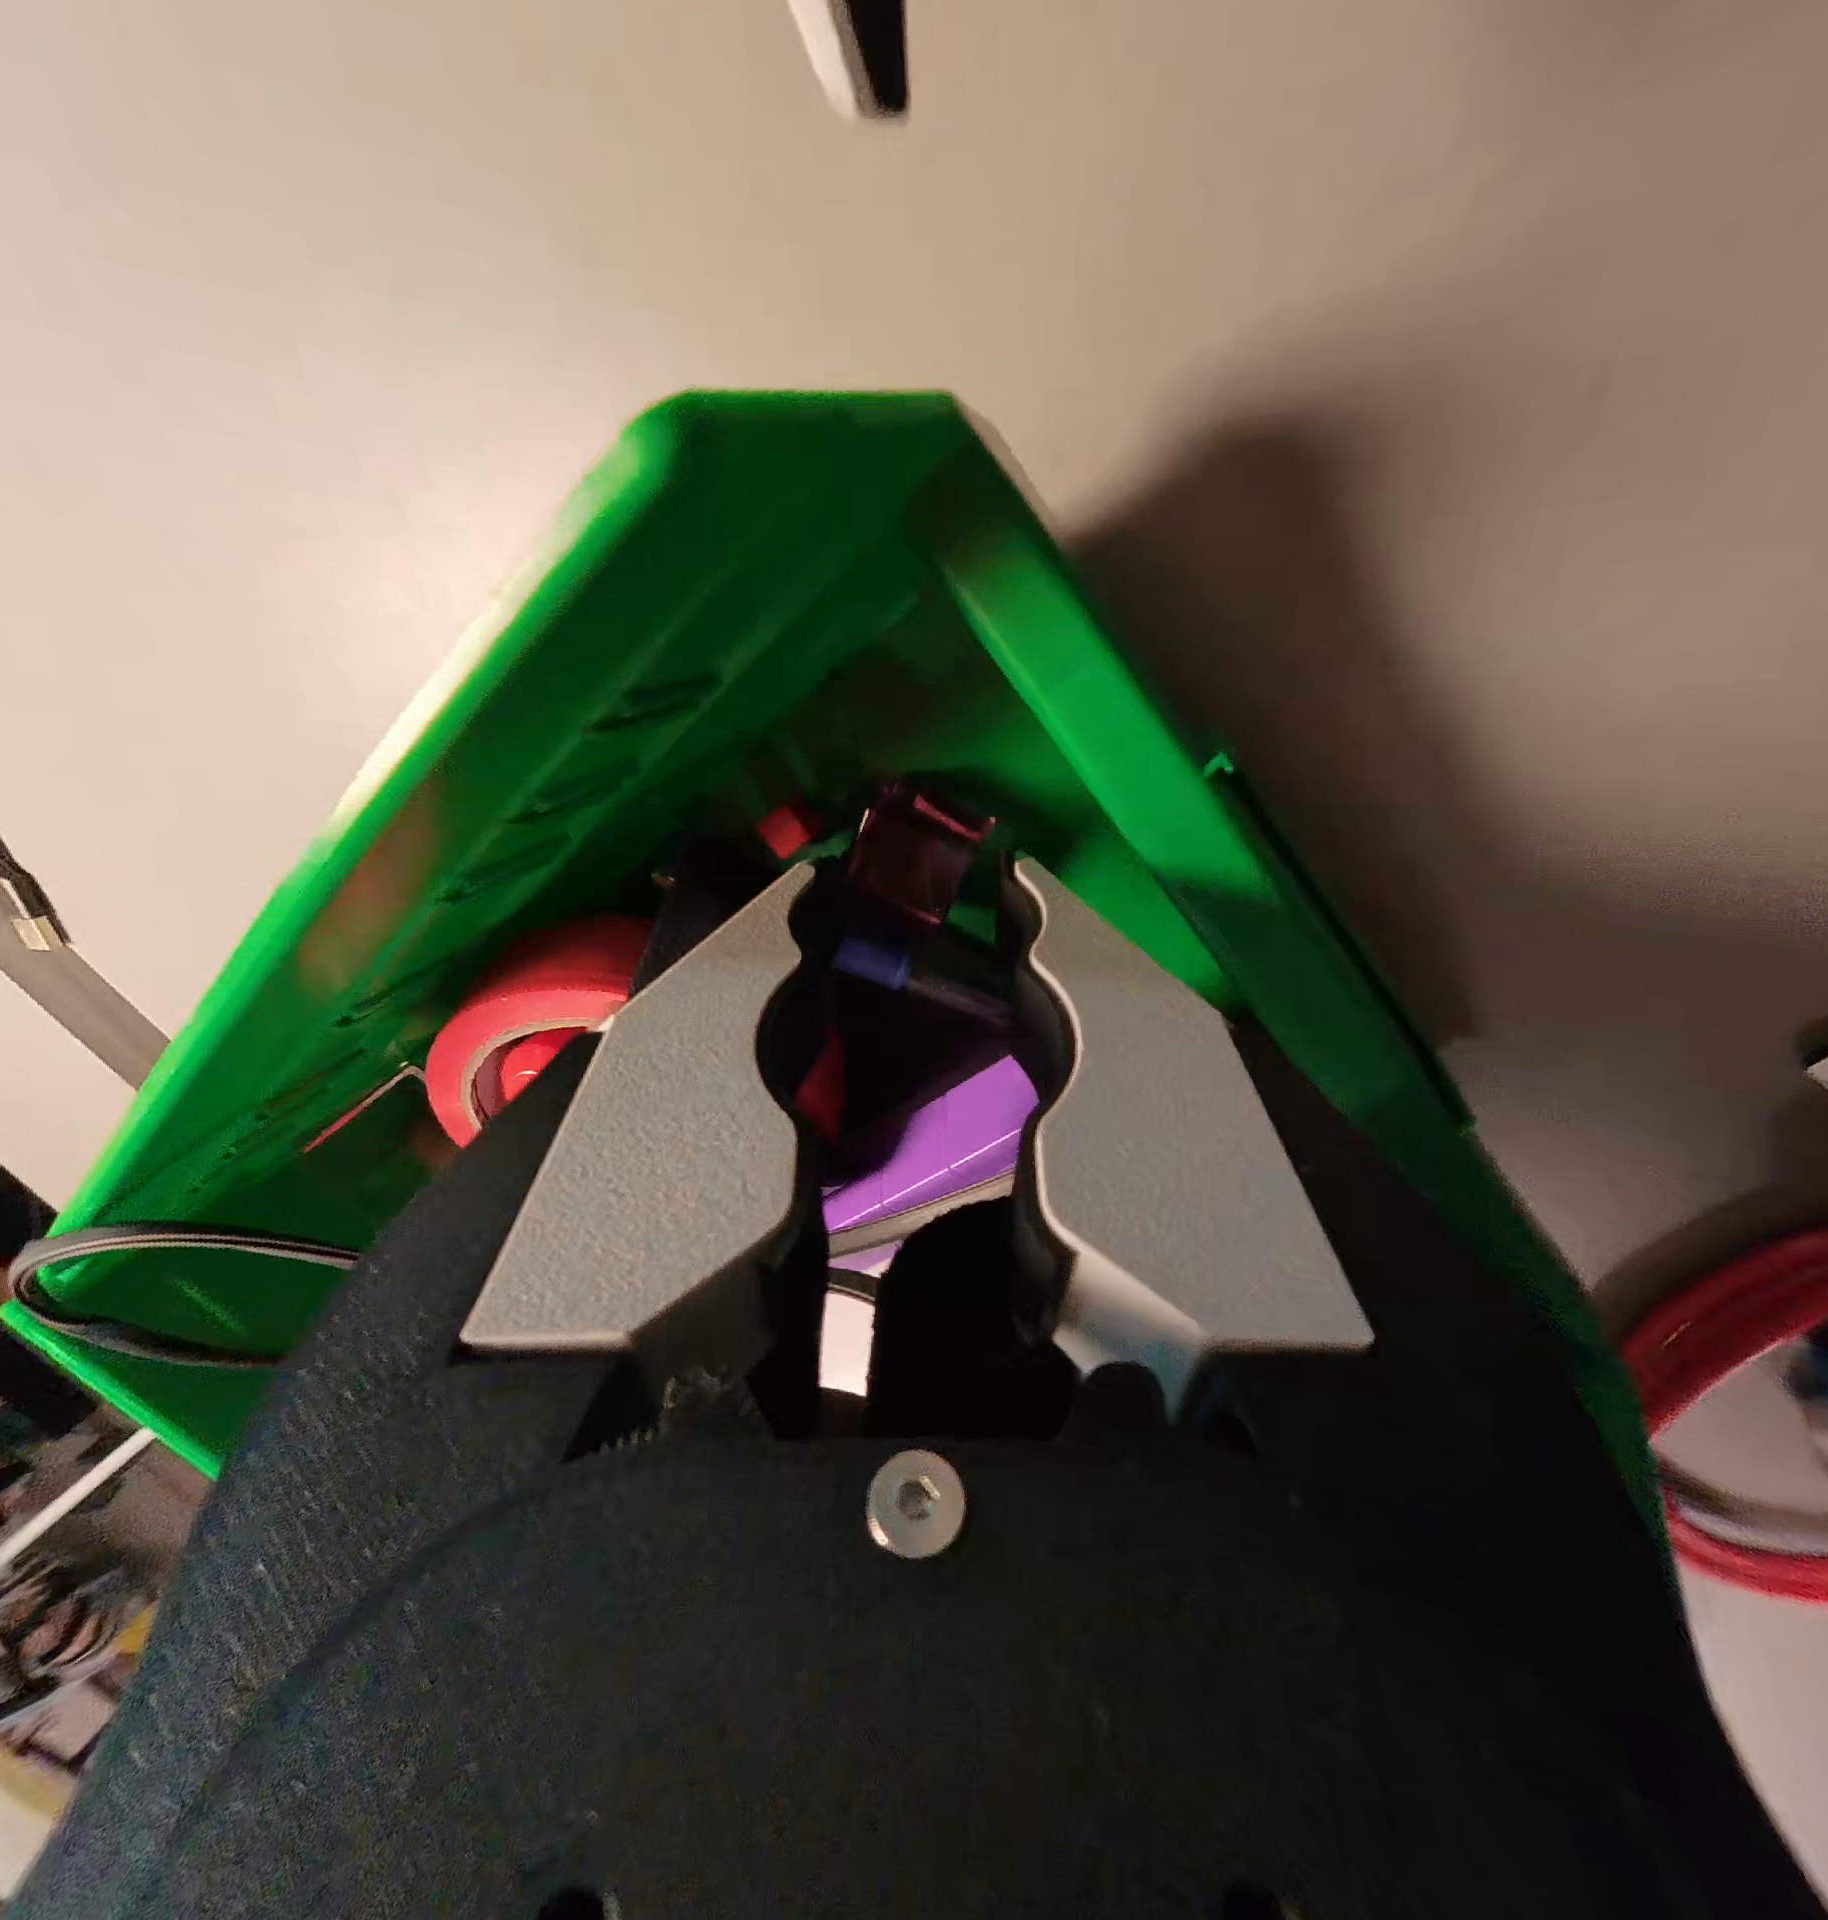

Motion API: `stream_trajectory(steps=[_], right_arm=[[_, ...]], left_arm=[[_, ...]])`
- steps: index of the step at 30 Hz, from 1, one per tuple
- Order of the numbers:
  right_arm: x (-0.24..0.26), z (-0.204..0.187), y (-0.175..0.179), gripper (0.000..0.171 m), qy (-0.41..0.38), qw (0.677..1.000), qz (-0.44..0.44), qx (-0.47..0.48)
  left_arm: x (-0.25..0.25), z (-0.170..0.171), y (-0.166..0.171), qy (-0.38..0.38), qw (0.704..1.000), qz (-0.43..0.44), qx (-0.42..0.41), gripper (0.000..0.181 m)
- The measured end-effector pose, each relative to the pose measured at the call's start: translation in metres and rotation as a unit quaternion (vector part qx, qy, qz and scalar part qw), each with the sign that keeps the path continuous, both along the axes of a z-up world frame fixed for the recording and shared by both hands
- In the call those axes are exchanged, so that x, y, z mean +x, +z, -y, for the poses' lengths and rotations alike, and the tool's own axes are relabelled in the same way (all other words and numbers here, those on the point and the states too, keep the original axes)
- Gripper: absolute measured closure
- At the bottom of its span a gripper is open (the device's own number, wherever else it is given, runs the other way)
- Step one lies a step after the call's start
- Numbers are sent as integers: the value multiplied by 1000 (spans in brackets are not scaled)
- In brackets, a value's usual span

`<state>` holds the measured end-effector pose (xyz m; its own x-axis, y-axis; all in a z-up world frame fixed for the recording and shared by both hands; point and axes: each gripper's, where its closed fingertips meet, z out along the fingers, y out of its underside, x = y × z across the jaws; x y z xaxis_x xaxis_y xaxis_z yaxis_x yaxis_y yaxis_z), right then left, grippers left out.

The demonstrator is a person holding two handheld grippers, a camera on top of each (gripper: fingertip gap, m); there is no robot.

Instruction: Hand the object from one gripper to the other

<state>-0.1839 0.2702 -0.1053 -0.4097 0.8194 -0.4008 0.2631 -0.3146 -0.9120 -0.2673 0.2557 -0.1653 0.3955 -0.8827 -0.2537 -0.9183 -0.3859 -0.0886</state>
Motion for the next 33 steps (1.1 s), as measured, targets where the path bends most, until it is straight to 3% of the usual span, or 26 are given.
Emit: stream_trajectory(steps=[4, 15, 19, 24, 28, 33], right_arm=[[1, -2, 1, 134, -2, 1000, -3, -9], [3, 0, 2, 134, 3, 1000, -6, -10], [2, 0, 2, 134, 2, 1000, -6, -9], [2, 0, 4, 134, -2, 1000, -15, 1], [-1, 4, 10, 133, -5, 999, -34, 19], [-1, 14, 36, 127, -5, 994, -101, 29]], left_arm=[[-10, -2, -8, -25, 998, -47, -19, 145], [-10, -2, -29, -49, 996, -46, -52, 147], [1, -12, -12, -26, 999, 26, 10, 150], [2, -15, 31, 70, 985, 104, 119, 151], [14, -12, 83, 190, 923, 223, 250, 152], [47, 13, 126, 322, 757, 463, 330, 152]])
